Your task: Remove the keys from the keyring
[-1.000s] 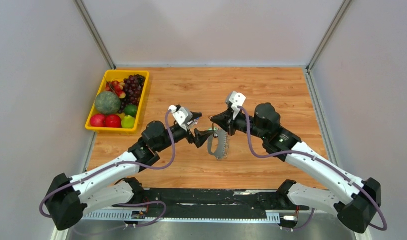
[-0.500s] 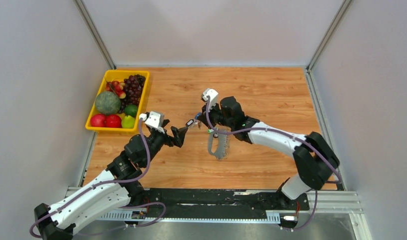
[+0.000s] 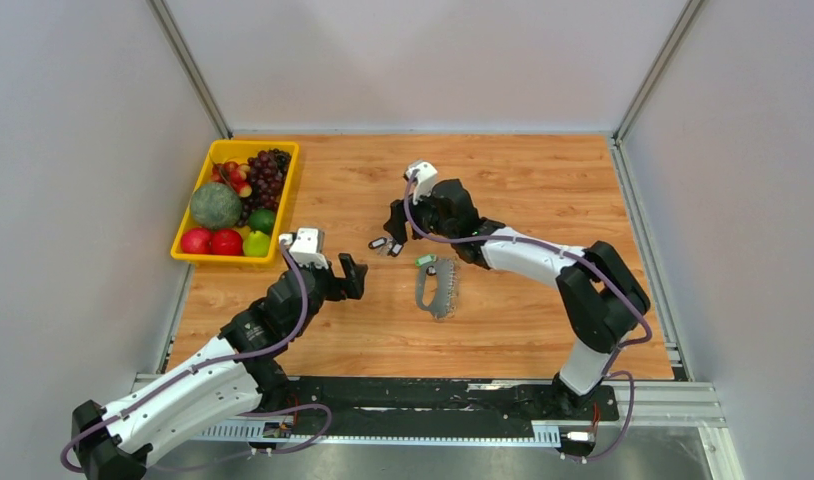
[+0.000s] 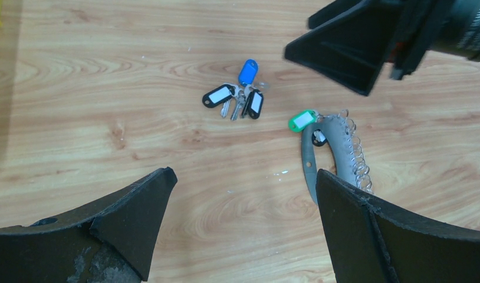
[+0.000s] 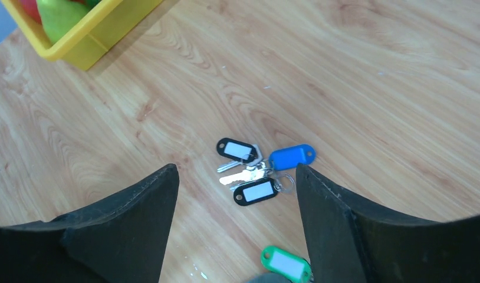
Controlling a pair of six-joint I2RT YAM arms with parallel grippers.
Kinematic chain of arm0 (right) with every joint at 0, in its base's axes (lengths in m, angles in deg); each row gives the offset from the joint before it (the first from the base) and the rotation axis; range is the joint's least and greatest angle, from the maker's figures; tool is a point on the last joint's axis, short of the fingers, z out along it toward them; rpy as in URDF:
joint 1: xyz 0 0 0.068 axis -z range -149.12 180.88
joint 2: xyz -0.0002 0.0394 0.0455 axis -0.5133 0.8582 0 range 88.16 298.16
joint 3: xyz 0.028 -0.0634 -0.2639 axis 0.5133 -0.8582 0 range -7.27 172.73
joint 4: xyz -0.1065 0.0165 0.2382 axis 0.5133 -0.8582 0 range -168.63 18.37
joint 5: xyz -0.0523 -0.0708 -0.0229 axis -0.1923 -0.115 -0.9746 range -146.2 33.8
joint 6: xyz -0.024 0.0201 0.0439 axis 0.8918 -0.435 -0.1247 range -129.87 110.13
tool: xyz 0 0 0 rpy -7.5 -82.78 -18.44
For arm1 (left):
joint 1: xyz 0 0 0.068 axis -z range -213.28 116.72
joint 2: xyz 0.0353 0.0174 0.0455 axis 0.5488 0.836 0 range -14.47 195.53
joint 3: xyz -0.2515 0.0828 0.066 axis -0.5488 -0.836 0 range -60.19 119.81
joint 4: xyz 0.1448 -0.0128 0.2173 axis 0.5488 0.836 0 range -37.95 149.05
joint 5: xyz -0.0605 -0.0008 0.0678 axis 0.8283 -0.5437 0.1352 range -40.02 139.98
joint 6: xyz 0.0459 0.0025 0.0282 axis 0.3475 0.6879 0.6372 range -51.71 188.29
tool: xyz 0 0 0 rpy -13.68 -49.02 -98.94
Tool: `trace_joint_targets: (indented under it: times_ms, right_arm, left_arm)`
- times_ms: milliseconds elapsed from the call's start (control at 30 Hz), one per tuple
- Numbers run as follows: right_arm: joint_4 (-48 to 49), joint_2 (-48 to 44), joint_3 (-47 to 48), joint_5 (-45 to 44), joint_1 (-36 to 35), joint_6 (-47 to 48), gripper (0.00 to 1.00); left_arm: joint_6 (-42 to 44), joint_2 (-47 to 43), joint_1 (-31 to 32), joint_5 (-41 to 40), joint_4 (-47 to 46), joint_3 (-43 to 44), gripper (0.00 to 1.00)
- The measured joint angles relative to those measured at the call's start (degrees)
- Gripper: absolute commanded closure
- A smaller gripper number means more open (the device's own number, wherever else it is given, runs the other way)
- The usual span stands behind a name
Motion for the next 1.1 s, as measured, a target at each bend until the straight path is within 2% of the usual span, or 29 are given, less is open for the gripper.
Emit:
trace_joint_targets:
  times_ms: [133, 200, 233, 533, 767, 900, 1100]
  right_arm:
    - [-0.2, -7.0, -4.6, -2.9, 2.2, -1.7, 0.23]
    - [-0.5, -11.8, -7.2, -4.5, 3.5, -2.9, 0.05]
    - [-0.8, -14.1, -8.4, -5.4, 4.0, -3.5, 0.01]
    - [-12.4, -38.7, -16.4, -16.5, 5.5, -4.5, 0.00]
    - [-21.5, -60.0, -23.8, -22.8, 5.5, -5.2, 0.00]
    - [-25.8, -69.9, -26.3, -25.5, 5.6, -6.4, 0.00]
    - [-30.4, -80.8, -29.1, -30.8, 5.6, -8.9, 0.00]
  left_arm:
    - [-2.5, 1.0, 0.0, -0.8, 1.2, 0.2, 0.00]
    - [-3.3, 2.1, 0.0, -0.9, 1.9, 0.9, 0.00]
    - [-3.6, 3.0, 0.0, -1.0, 2.6, 1.5, 0.00]
    - [-6.0, 8.8, 0.0, -3.3, 6.7, 8.8, 0.00]
    - [-11.6, 10.4, 0.0, -5.0, 9.5, 9.6, 0.00]
    - [-13.3, 8.9, 0.0, -5.2, 11.5, 9.6, 0.00]
    - [-15.1, 1.2, 0.0, -6.2, 12.3, 8.8, 0.00]
